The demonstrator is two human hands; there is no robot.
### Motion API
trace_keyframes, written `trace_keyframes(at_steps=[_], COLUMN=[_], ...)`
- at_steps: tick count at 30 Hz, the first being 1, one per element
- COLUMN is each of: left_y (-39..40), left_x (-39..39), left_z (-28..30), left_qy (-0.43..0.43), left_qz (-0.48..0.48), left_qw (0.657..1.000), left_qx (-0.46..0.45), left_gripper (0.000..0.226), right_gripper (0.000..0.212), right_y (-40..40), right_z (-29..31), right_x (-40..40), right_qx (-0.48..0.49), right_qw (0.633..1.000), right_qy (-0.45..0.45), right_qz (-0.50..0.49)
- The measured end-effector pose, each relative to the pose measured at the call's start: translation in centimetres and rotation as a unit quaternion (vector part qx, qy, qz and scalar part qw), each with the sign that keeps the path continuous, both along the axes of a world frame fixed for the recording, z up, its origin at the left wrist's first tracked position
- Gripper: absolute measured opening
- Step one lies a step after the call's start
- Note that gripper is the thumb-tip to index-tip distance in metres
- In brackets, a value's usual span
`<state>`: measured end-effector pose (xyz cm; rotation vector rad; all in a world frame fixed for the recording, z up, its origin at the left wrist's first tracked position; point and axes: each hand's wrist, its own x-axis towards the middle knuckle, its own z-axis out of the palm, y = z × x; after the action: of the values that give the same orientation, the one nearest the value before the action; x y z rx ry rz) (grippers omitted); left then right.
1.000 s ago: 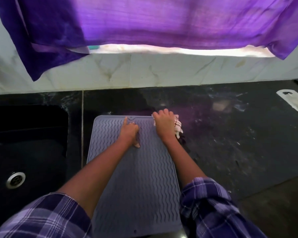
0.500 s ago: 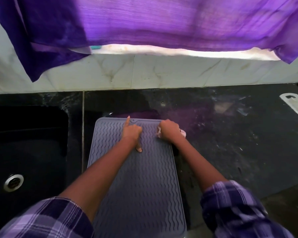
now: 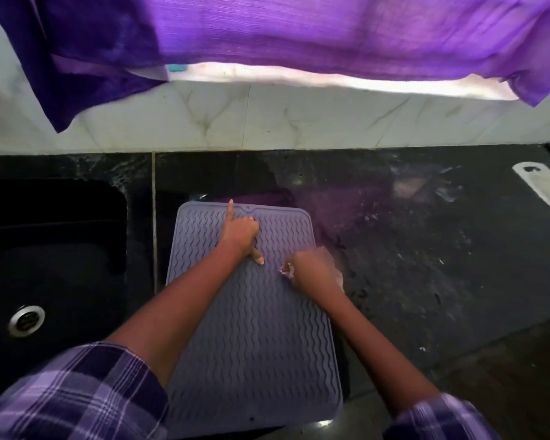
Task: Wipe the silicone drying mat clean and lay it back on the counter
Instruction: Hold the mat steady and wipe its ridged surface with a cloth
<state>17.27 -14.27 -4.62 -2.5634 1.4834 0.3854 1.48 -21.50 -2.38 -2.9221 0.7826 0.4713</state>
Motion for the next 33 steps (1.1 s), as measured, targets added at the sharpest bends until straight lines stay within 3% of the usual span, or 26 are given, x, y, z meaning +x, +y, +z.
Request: trace_keyframes(at_steps=[2, 6, 10, 15, 18, 20, 22, 25, 31, 33], left_y=[-0.2, -0.6, -0.7, -0.4, -0.3, -0.4, -0.4, -0.4, -0.4, -0.4], left_x=[-0.2, -0.1, 0.0, -0.2, -0.4, -0.3, -0.3, -0.5, -0.7, -0.6], left_z=[0.2, 0.1, 0.0, 0.1, 0.4, 0.6, 0.6, 0.6, 0.8, 0.7], left_qy=[0.005, -0.005, -0.008, -0.014, -0.015, -0.016, -0.015, -0.014, -0.007, -0.004], left_qz=[0.004, 0.024, 0.031, 0.017, 0.014, 0.016, 0.02, 0.023, 0.022, 0.025], left_qw=[1.0, 1.0, 0.999, 1.0, 1.0, 1.0, 1.0, 0.999, 1.0, 1.0], left_qx=[0.008, 0.01, 0.014, 0.006, 0.013, 0.011, 0.008, 0.019, 0.02, 0.013], left_gripper=[0.071, 0.062, 0.067, 0.068, 0.067, 0.067, 0.067, 0.069, 0.069, 0.065], right_gripper=[0.027, 0.025, 0.029, 0.028, 0.027, 0.026, 0.027, 0.031, 0.03, 0.026], right_y=[-1.1, -2.3, 0.8, 3.8, 2.5, 0.9, 0.6, 2.7, 0.6, -0.6], right_z=[2.0, 2.6, -0.3, -0.7, 1.7, 2.6, 2.1, 0.1, 1.9, 2.5], right_x=[2.5, 7.0, 3.2, -3.3, -0.6, 1.8, 3.1, 1.7, 1.2, 2.2], right_qx=[0.028, 0.002, -0.049, 0.007, 0.023, 0.008, -0.028, -0.035, 0.07, 0.068], right_qw=[0.999, 0.994, 0.996, 1.0, 1.0, 0.999, 0.997, 0.998, 0.996, 0.996], right_qy=[0.027, -0.081, -0.069, -0.009, 0.01, -0.038, -0.071, -0.045, 0.039, -0.018], right_qz=[-0.022, -0.069, -0.002, 0.02, 0.001, -0.03, -0.03, 0.001, -0.028, -0.062])
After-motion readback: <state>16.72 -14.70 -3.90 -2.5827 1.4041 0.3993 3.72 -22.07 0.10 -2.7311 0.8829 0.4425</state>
